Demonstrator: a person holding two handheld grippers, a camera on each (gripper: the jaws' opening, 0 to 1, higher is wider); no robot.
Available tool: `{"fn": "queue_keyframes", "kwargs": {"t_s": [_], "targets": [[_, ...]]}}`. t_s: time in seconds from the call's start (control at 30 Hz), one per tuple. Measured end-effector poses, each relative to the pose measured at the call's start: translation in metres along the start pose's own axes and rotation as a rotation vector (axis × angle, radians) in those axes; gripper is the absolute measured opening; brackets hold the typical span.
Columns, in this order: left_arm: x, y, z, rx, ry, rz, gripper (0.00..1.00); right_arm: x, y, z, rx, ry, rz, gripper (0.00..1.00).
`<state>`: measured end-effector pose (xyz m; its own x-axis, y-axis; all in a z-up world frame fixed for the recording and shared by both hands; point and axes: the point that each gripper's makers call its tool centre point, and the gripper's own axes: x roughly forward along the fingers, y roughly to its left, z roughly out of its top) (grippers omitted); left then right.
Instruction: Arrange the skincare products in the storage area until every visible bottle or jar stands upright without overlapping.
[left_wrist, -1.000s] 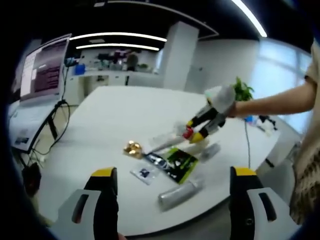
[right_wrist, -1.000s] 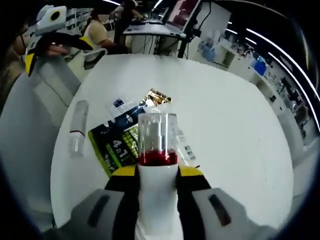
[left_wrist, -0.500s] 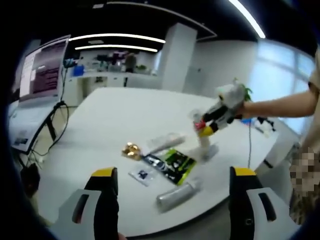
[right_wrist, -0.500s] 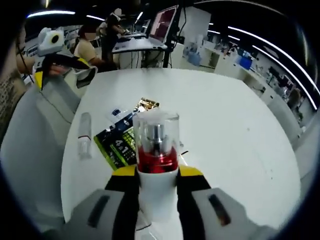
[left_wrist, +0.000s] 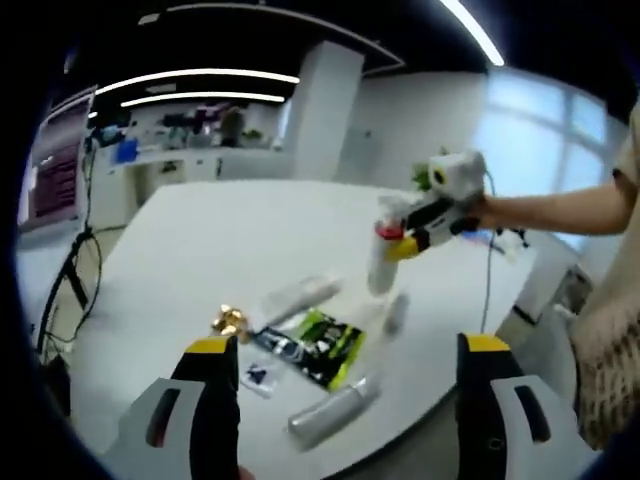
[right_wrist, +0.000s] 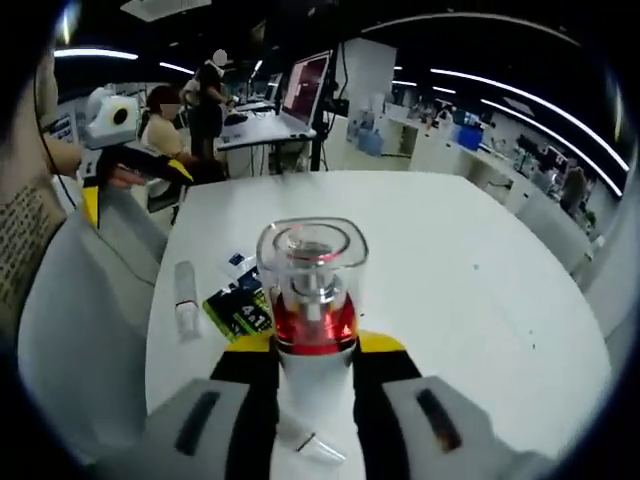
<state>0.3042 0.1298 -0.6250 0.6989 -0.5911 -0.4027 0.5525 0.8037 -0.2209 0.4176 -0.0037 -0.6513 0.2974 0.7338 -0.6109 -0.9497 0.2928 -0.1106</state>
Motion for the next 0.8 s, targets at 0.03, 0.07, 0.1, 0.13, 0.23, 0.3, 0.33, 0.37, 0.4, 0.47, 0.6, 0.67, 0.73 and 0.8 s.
{"fn": "queue_keyframes", "kwargs": {"t_s": [0.03, 0.07, 0.1, 0.13, 0.23, 0.3, 0.33, 0.37, 0.4, 0.47, 0.6, 0.67, 0.73, 0.8], "targets": [[0.004, -0.002, 0.002, 0.013, 0.002, -0.013, 0.87, -0.002, 0.001, 0.001, 0.003, -0.008, 0.000, 0.27], [0.010, -0.005, 0.005, 0.029, 0.005, -0.028, 0.87, -0.007, 0.003, 0.003, 0.009, -0.020, 0.002, 0.27], [0.016, -0.008, 0.008, 0.041, 0.007, -0.046, 0.87, -0.010, 0.004, 0.004, 0.015, -0.028, 0.002, 0.27], [0.021, -0.012, 0.009, 0.048, 0.012, -0.064, 0.87, -0.014, 0.006, 0.006, 0.024, -0.042, 0.000, 0.27], [0.039, -0.023, 0.018, 0.069, 0.012, -0.125, 0.86, -0.025, 0.010, 0.011, 0.039, -0.074, 0.002, 0.27], [0.048, -0.030, 0.018, 0.102, 0.031, -0.165, 0.86, -0.032, 0.012, 0.015, 0.049, -0.093, 0.005, 0.27], [0.054, -0.034, 0.020, 0.125, 0.037, -0.190, 0.85, -0.035, 0.014, 0.017, 0.052, -0.102, 0.006, 0.27], [0.059, -0.037, 0.021, 0.137, 0.043, -0.206, 0.85, -0.040, 0.016, 0.020, 0.053, -0.115, 0.008, 0.27], [0.064, -0.044, 0.021, 0.143, 0.058, -0.240, 0.85, -0.043, 0.017, 0.023, 0.054, -0.123, 0.009, 0.27], [0.074, -0.052, 0.025, 0.170, 0.063, -0.282, 0.85, -0.050, 0.020, 0.028, 0.054, -0.142, 0.013, 0.27], [0.089, -0.066, 0.039, 0.172, 0.044, -0.352, 0.84, -0.061, 0.028, 0.041, 0.043, -0.175, 0.030, 0.27], [0.096, -0.076, 0.045, 0.173, 0.030, -0.397, 0.82, -0.067, 0.034, 0.048, 0.031, -0.188, 0.047, 0.27], [0.103, -0.087, 0.048, 0.208, 0.038, -0.451, 0.79, -0.072, 0.042, 0.056, 0.032, -0.210, 0.077, 0.27], [0.108, -0.096, 0.050, 0.242, 0.041, -0.486, 0.78, -0.077, 0.048, 0.062, 0.036, -0.230, 0.103, 0.27]]}}
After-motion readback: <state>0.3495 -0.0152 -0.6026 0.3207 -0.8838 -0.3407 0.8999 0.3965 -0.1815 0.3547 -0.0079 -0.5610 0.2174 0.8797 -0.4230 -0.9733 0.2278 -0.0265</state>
